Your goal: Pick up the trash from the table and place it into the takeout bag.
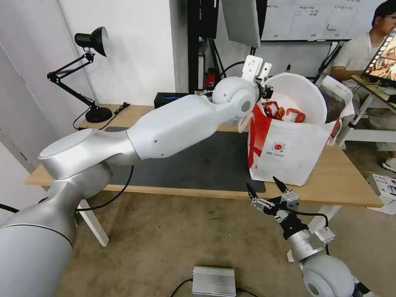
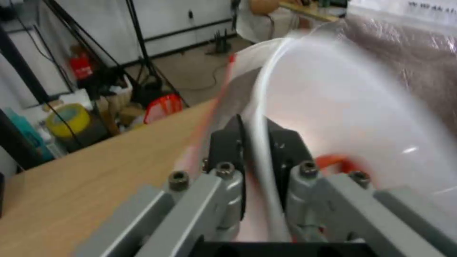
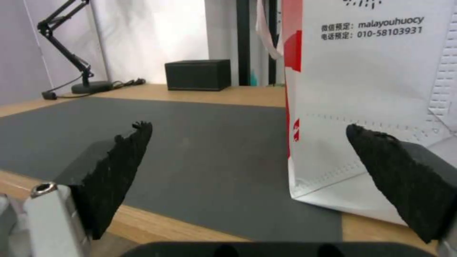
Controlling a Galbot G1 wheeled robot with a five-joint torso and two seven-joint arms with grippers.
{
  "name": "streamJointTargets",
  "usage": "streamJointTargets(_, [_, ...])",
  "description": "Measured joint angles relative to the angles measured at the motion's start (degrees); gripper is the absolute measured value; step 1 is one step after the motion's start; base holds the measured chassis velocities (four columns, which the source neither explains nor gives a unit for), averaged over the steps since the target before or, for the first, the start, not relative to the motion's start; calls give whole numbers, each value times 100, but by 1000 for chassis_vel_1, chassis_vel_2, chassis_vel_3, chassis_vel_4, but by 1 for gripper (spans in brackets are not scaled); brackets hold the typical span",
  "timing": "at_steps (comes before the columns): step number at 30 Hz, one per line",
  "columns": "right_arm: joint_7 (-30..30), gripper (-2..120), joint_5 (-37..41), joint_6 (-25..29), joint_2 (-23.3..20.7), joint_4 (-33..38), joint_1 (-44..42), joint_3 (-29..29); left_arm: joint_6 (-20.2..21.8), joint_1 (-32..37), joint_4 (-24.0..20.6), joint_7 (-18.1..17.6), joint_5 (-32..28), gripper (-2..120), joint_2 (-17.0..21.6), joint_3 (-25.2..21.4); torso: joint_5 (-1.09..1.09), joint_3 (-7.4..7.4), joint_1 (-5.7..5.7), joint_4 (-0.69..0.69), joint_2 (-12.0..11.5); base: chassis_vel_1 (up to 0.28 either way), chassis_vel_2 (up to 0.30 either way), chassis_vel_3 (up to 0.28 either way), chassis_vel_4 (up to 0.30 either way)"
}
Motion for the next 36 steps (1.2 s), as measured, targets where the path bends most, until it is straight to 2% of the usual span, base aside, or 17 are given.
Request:
streamJointTargets(10, [0,100,0,0,0,0,0,0,114,-46,-33,-47,-97,54,62,-55,0,0,0,0,0,0,0,0,0])
streamJointTargets(11, [0,100,0,0,0,0,0,0,114,-46,-33,-47,-97,54,62,-55,0,0,0,0,0,0,0,0,0])
streamJointTargets(14, [0,100,0,0,0,0,0,0,87,-35,-175,-139,-115,71,187,-138,0,0,0,1,0,0,0,0,0])
streamJointTargets(18, [0,100,0,0,0,0,0,0,6,-11,-391,-290,-192,79,314,-250,0,0,0,-1,0,0,0,0,0])
streamJointTargets(21, [0,100,0,0,0,0,0,0,-206,47,-860,-390,-181,97,785,-375,0,-1,0,-2,0,0,0,0,0])
streamJointTargets(22, [0,100,0,0,0,0,0,0,-293,91,-975,-394,-99,98,990,-381,0,-1,0,-2,0,0,0,0,0])
streamJointTargets(23, [0,100,0,0,0,0,0,0,-293,91,-975,-394,-99,98,990,-381,0,-1,0,-2,0,0,0,0,0])
streamJointTargets(25, [0,100,0,0,0,0,0,0,-551,303,-1315,-333,150,100,1584,-414,-2,0,0,2,0,0,0,0,0])
streamJointTargets(26, [0,100,0,0,0,0,0,0,-551,303,-1315,-333,150,100,1584,-414,-2,0,0,2,0,0,0,0,0])
streamJointTargets(28, [0,100,0,0,0,0,0,0,-845,645,-1754,-2,535,100,2405,-509,-2,0,0,-2,-1,0,0,0,0])
streamJointTargets(29, [0,100,0,0,0,0,0,0,-845,645,-1754,-2,535,100,2405,-509,-2,0,0,-2,-1,0,0,0,0])
streamJointTargets(30, [1,100,0,0,0,0,0,0,-986,898,-1997,152,736,100,2902,-626,-2,0,0,1,-1,0,0,0,0])
streamJointTargets(31, [1,100,0,0,0,-1,0,0,-1069,1128,-2168,224,853,100,3217,-764,-2,0,0,5,-1,0,0,0,0])
streamJointTargets(32, [1,100,0,0,0,-1,0,0,-1069,1128,-2168,224,853,100,3217,-764,-2,0,0,5,-1,0,0,0,0])
streamJointTargets(34, [0,100,0,0,0,0,0,0,-1158,1949,-2601,327,972,100,3898,-1438,-5,-1,0,3,-1,0,0,0,0])
streamJointTargets(35, [0,100,0,0,0,0,0,0,-1158,1949,-2601,327,972,100,3898,-1438,-5,-1,0,3,-1,0,0,0,0])
streamJointTargets(36, [-2,100,0,0,0,0,0,0,-1181,2253,-2717,375,1006,100,4067,-1666,-4,-1,-1,3,-1,0,0,0,0])
